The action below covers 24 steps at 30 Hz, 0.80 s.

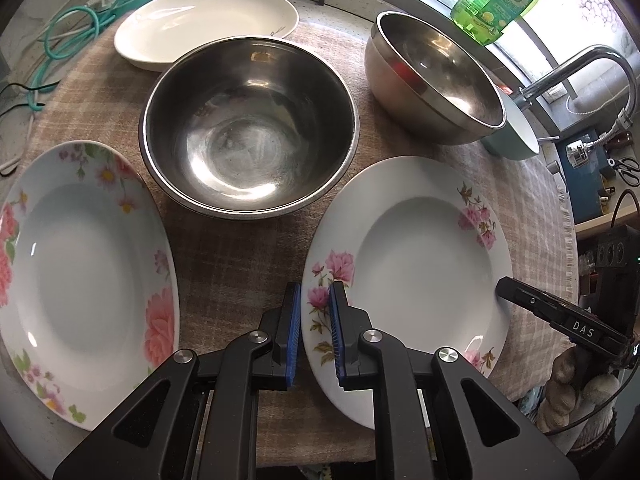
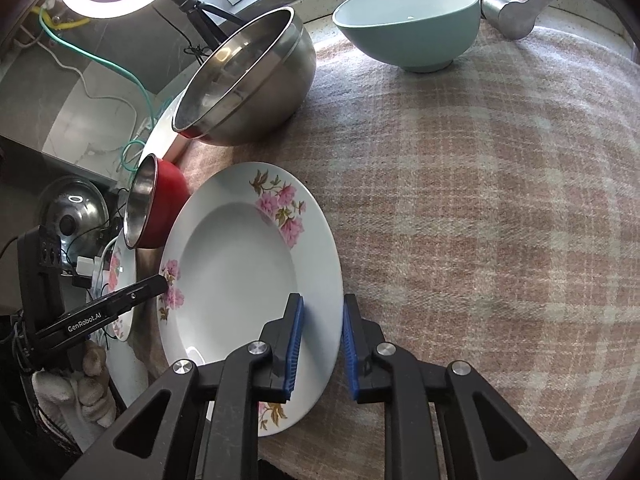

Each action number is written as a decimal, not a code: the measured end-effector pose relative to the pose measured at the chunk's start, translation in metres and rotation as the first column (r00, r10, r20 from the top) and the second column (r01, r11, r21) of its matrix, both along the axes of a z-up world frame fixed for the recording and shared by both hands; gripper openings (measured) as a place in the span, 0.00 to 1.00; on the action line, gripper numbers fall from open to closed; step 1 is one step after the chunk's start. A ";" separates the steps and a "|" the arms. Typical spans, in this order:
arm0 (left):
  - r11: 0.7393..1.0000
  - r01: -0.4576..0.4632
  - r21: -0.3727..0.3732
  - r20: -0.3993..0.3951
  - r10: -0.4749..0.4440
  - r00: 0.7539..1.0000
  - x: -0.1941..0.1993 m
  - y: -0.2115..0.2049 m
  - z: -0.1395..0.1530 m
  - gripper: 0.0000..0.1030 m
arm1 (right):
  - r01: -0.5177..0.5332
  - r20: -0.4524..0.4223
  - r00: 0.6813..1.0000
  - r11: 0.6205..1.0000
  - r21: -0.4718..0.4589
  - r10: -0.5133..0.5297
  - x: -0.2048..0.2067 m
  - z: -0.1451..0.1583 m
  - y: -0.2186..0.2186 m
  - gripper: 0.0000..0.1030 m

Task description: Organize plates and bowls

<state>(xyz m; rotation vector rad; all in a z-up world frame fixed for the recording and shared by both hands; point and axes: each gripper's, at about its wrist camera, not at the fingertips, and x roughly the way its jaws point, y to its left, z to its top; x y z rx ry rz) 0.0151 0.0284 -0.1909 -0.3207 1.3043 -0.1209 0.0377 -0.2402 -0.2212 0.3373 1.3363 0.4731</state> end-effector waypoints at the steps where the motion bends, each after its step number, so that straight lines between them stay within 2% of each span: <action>1: 1.000 -0.001 -0.003 -0.001 0.001 1.000 0.000 0.001 0.000 0.12 | -0.001 -0.001 1.000 1.000 -0.002 0.001 0.000 0.000 0.000 0.17; 24: 0.999 0.043 -0.001 -0.005 -0.043 0.999 0.002 -0.007 0.000 0.12 | 0.026 -0.034 0.999 1.000 -0.010 -0.027 -0.025 -0.002 -0.006 0.18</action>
